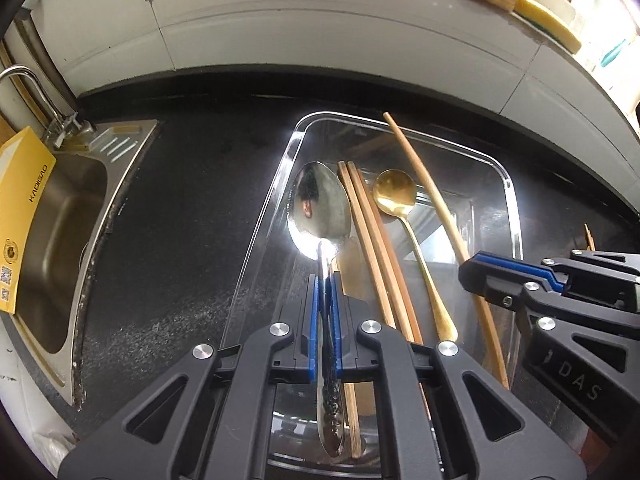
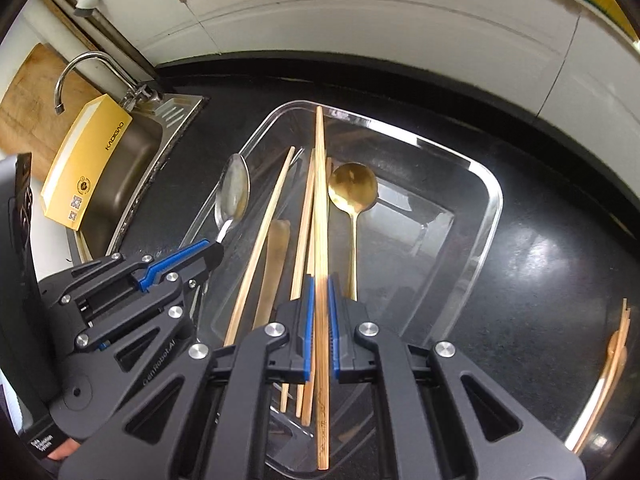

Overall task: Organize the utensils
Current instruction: 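Open both tools to drop the silver spoon and chopstick into the tray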

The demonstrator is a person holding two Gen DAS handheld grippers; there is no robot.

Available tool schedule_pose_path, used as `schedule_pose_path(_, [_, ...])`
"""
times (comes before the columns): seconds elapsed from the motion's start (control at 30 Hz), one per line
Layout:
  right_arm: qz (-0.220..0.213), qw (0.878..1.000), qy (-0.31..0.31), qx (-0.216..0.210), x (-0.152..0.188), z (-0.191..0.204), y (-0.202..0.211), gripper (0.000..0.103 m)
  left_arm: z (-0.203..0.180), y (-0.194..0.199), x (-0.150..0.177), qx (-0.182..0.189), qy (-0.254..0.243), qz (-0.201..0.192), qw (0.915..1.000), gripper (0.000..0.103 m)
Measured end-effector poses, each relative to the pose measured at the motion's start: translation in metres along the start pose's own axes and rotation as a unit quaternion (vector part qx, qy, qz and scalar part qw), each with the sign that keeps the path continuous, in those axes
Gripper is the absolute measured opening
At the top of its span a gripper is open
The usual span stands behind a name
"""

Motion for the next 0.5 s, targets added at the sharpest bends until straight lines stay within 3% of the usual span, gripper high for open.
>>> schedule_pose_path(0.37, [0.021,1.0,-0.01,-0.01,-0.005,-0.01,-0.016,0.008,0.0,-0.02,-0.006,0.007,0.003,0.015,0.9999,0.005])
schedule_pose_path(0.4, [0.022,1.0,-0.015,-0.002,-0.007,-0.014,-0.015,0.018,0.001,-0.022,-0.006,0.01,0.006,0.019,0.9997,0.005])
schedule_pose_path(0.43, [0.012,1.0,-0.014,0.008,-0.009,-0.02,-0.008,0.059,0.002,-0.022,-0.006,0.011,0.009,0.022,0.9997,0.006])
schedule_pose_path(0.47, [-0.009,1.0,-0.018,0.011,-0.011,-0.026,0.002,0.08,0.004,-0.021,-0.007,0.007,0.011,0.025,0.9996,0.009])
schedule_pose_path(0.5, [-0.029,0.999,-0.022,0.012,-0.013,-0.03,0.011,0.088,0.006,-0.019,-0.008,0.012,0.015,0.025,0.9995,0.015])
Point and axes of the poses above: each gripper's, at about its wrist camera, not at the fingertips, and y roughly against the way its jaws point, z to its left, x to its underside, the point moved 4 cm from there along -y, roughly the way its jaws point, and after that the axes turned 4 degrees about -y, right-handed, at the moved point
